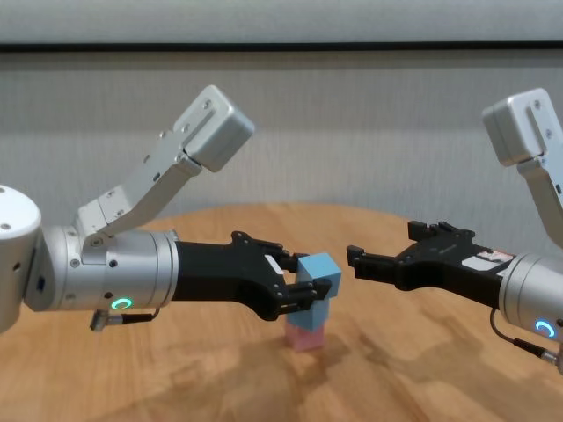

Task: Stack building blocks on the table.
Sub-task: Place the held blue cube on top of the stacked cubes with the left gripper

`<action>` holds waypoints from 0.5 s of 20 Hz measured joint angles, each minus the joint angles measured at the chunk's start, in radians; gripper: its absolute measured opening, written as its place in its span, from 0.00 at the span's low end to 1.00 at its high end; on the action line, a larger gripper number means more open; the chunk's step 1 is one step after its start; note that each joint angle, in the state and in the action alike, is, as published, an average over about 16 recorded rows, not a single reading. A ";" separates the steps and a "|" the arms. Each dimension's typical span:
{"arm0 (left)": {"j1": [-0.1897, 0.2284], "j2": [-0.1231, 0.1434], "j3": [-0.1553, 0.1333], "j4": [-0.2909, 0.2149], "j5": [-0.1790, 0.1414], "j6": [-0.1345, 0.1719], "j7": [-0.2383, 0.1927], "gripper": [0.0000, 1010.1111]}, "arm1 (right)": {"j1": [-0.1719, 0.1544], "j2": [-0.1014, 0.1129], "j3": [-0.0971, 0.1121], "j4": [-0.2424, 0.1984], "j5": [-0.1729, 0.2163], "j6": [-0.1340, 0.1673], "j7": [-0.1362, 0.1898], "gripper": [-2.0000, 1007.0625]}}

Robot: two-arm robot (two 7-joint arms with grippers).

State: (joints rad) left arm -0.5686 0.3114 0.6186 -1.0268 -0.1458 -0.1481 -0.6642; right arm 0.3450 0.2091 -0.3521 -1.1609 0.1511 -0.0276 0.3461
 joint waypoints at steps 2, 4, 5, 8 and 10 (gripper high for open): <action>-0.001 -0.001 -0.001 0.004 0.000 -0.002 0.001 0.41 | 0.000 0.000 0.000 0.000 0.000 0.000 0.000 1.00; -0.002 -0.002 -0.002 0.007 0.000 -0.004 0.002 0.43 | 0.000 0.000 0.000 0.000 0.000 0.000 0.000 1.00; -0.003 -0.002 -0.002 0.008 0.000 -0.005 0.002 0.45 | 0.000 0.000 0.000 0.000 0.000 0.000 0.000 1.00; -0.004 -0.003 -0.004 0.011 0.001 -0.007 0.003 0.50 | 0.000 0.000 0.000 0.000 0.000 0.000 0.000 1.00; -0.003 -0.003 -0.006 0.011 0.001 -0.008 0.005 0.54 | 0.000 0.000 0.000 0.000 0.000 0.000 0.000 1.00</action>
State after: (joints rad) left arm -0.5721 0.3089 0.6129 -1.0161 -0.1450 -0.1559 -0.6596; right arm 0.3450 0.2091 -0.3521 -1.1609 0.1511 -0.0276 0.3461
